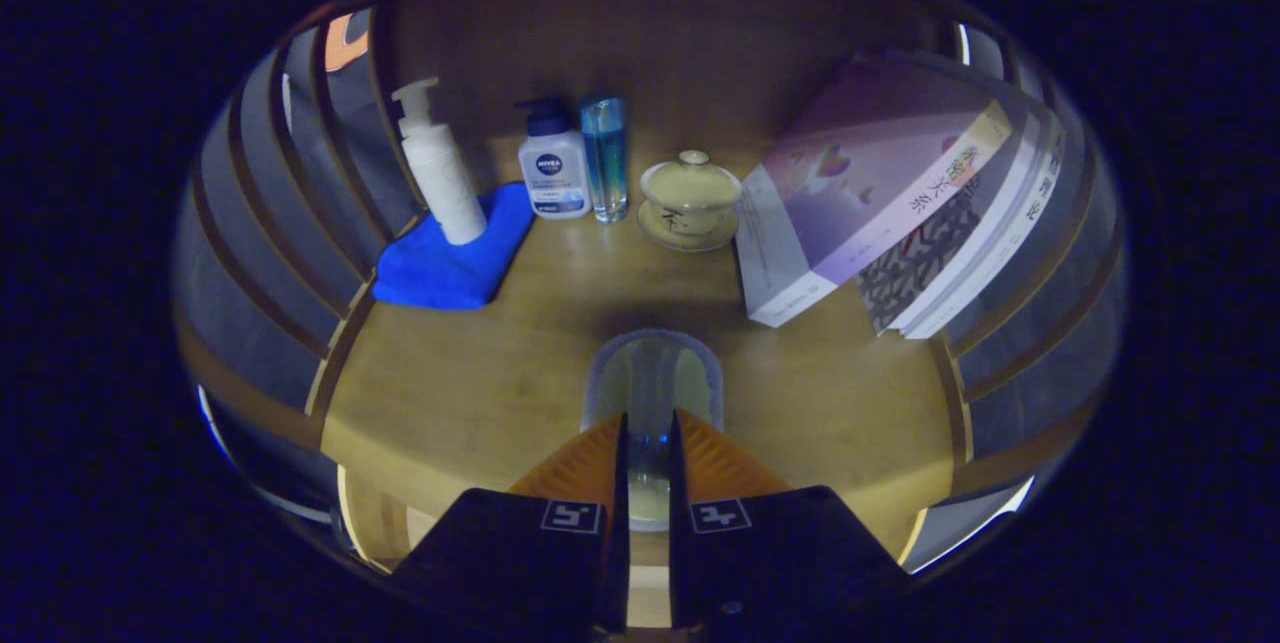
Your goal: Pull open the drawer, take out the items inside it, and place them on the countertop above the cabinet.
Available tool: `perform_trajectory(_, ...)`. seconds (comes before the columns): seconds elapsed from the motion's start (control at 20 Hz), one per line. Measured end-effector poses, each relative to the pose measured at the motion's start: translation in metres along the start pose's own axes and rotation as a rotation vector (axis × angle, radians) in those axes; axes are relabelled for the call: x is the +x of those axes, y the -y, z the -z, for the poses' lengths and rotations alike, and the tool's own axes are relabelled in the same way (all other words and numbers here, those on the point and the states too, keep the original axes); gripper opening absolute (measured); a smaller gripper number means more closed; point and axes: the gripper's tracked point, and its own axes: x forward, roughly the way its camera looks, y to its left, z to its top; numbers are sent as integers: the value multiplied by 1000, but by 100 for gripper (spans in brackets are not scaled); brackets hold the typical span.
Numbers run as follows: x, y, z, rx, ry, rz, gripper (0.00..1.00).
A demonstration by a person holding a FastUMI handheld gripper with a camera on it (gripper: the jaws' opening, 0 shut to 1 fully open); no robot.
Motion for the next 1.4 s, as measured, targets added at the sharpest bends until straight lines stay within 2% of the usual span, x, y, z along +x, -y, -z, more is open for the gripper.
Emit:
perform_trajectory(0.25, 9, 4, -4, -4, 36, 14, 26)
perform_trajectory(0.4, 3, 3, 1, 14, 60, -6, 34)
perform_trajectory(0.55, -16, 5, 1, -40, 122, -8, 50)
perform_trajectory(0.6, -25, 5, 3, -56, 141, -6, 51)
perform_trajectory(0.65, -35, 3, 7, -64, 159, -15, 53)
perform_trajectory(0.75, -56, -4, 16, -58, 188, -53, 63)
perform_trajectory(1.0, -107, -19, 51, -47, 278, -135, 69)
perform_trajectory(1.25, -161, -41, 96, -33, 378, -235, 80)
perform_trajectory(1.35, -180, -45, 113, -35, 429, -259, 85)
perform_trajectory(1.4, -186, -44, 122, -38, 452, -259, 90)
